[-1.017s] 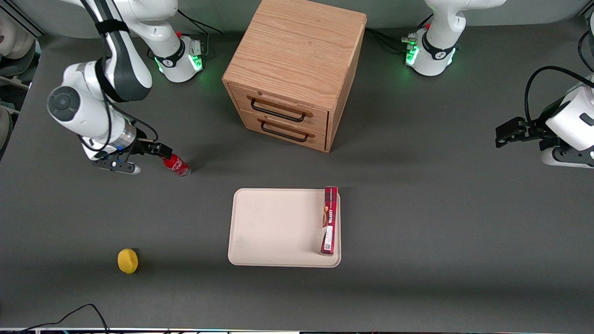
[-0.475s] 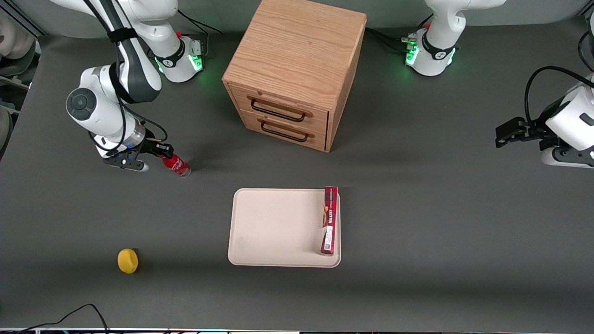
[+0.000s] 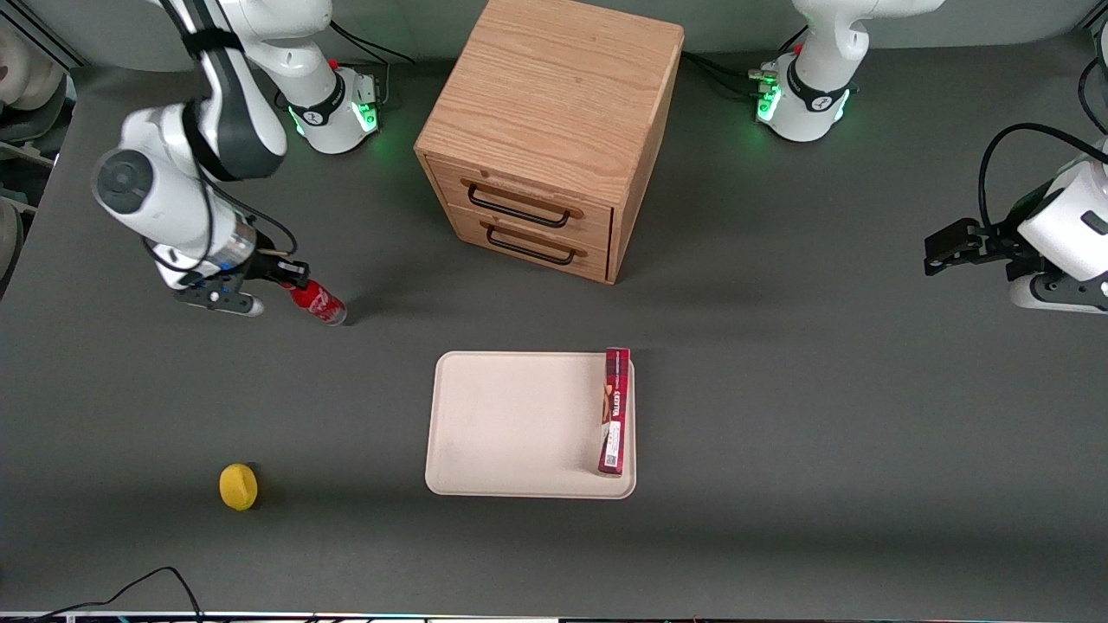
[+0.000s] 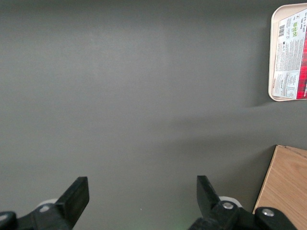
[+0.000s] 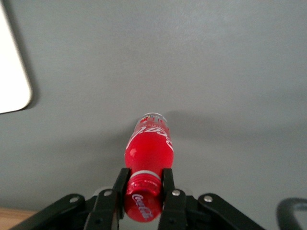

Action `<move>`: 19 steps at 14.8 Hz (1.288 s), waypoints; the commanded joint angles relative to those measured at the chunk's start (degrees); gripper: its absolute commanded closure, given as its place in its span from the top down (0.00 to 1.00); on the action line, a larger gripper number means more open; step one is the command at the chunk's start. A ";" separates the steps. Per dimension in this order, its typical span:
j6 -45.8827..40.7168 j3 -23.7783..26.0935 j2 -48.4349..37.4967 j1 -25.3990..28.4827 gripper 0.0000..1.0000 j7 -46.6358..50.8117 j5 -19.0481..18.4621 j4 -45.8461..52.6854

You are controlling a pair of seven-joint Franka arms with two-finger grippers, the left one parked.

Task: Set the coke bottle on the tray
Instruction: 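Close the right gripper on the bottle's cap end, then carry the bottle to the cream tray and lower it onto the tray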

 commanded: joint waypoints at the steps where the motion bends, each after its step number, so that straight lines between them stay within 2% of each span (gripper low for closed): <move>1: -16.83 -0.04 0.58 0.28 0.00 0.14 -0.89 17.31; 4: -27.29 0.74 7.06 1.24 0.00 1.53 -0.89 34.61; 7: -39.25 5.91 22.95 1.60 0.00 13.71 -0.89 59.12; 9: -39.99 9.96 31.32 3.61 0.00 24.08 -2.63 68.13; 10: -39.03 11.02 34.92 4.58 0.00 28.92 -3.34 70.86; 12: -31.42 12.17 40.29 6.60 0.00 37.97 -4.92 72.38; 14: -22.81 12.87 45.56 8.89 0.00 45.10 -8.43 72.47; 17: -11.90 13.66 52.60 10.13 0.00 52.41 -14.49 72.47; 19: -7.05 13.67 55.51 10.21 0.00 54.80 -15.83 72.47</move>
